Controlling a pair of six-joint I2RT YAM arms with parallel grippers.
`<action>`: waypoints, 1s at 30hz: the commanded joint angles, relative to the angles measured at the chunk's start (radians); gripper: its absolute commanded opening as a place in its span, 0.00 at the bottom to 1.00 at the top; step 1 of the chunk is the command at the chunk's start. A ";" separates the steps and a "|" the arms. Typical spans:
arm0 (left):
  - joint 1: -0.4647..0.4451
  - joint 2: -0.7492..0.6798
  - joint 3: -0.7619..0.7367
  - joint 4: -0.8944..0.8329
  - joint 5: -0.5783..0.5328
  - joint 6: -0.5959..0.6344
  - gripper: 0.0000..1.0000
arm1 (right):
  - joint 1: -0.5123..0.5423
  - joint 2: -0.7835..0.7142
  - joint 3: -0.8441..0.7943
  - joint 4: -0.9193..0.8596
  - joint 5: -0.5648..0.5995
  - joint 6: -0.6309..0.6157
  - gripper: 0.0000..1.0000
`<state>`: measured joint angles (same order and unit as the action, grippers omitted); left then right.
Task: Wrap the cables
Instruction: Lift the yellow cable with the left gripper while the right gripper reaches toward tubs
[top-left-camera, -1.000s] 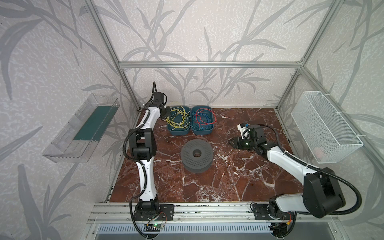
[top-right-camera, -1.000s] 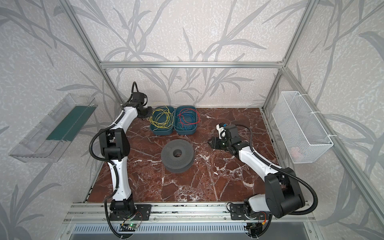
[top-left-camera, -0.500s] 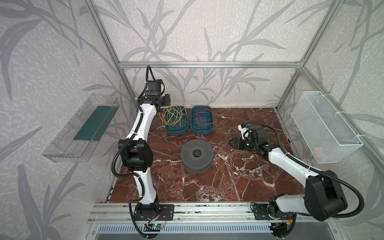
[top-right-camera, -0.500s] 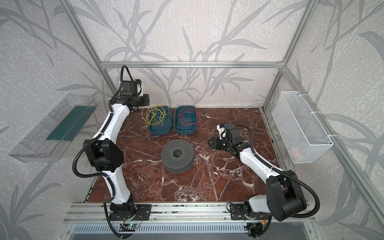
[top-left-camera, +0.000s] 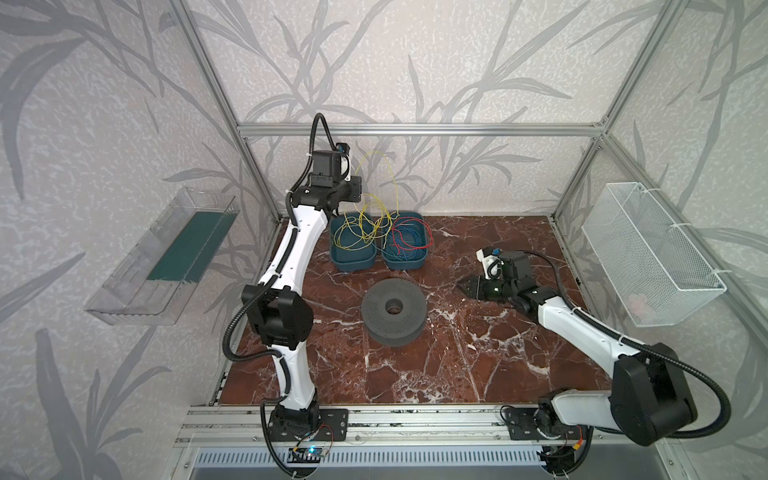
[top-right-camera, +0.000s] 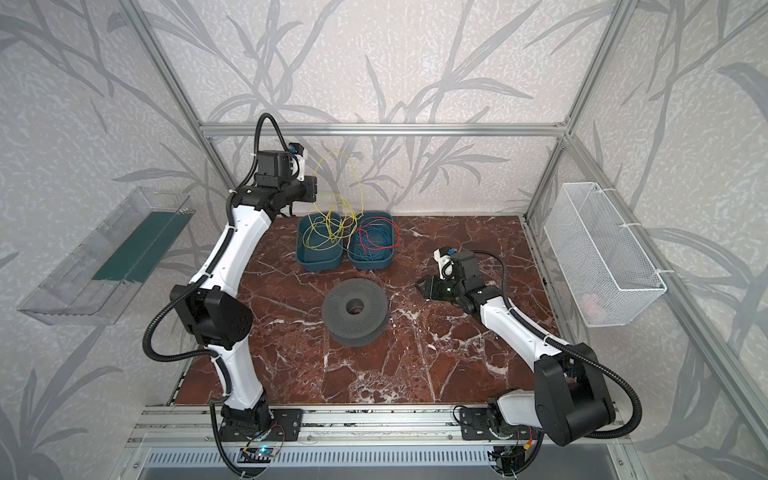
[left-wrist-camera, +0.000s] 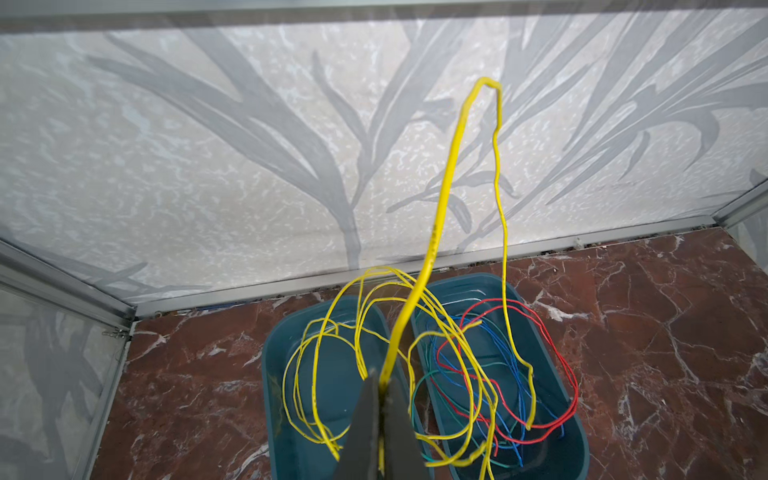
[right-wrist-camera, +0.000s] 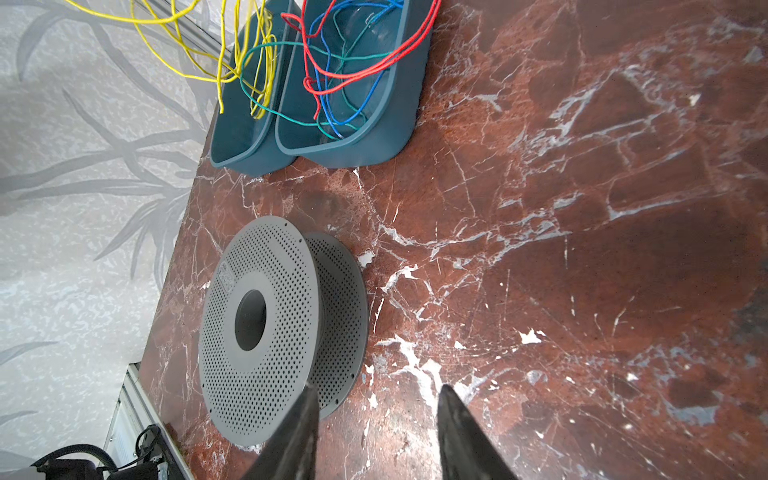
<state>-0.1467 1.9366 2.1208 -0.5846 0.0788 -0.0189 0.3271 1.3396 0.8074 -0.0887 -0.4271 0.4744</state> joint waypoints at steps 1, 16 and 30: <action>0.008 -0.081 0.019 0.073 -0.028 0.012 0.00 | -0.004 -0.026 -0.006 0.012 -0.007 0.001 0.46; 0.009 -0.248 -0.223 0.313 0.003 -0.100 0.00 | 0.138 0.083 0.178 0.135 -0.057 0.020 0.53; 0.010 -0.380 -0.427 0.482 0.010 -0.444 0.00 | 0.222 0.401 0.366 0.576 -0.075 0.261 0.64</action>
<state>-0.1383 1.6211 1.6920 -0.2062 0.0811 -0.3618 0.5514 1.7039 1.1854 0.3542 -0.5018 0.6594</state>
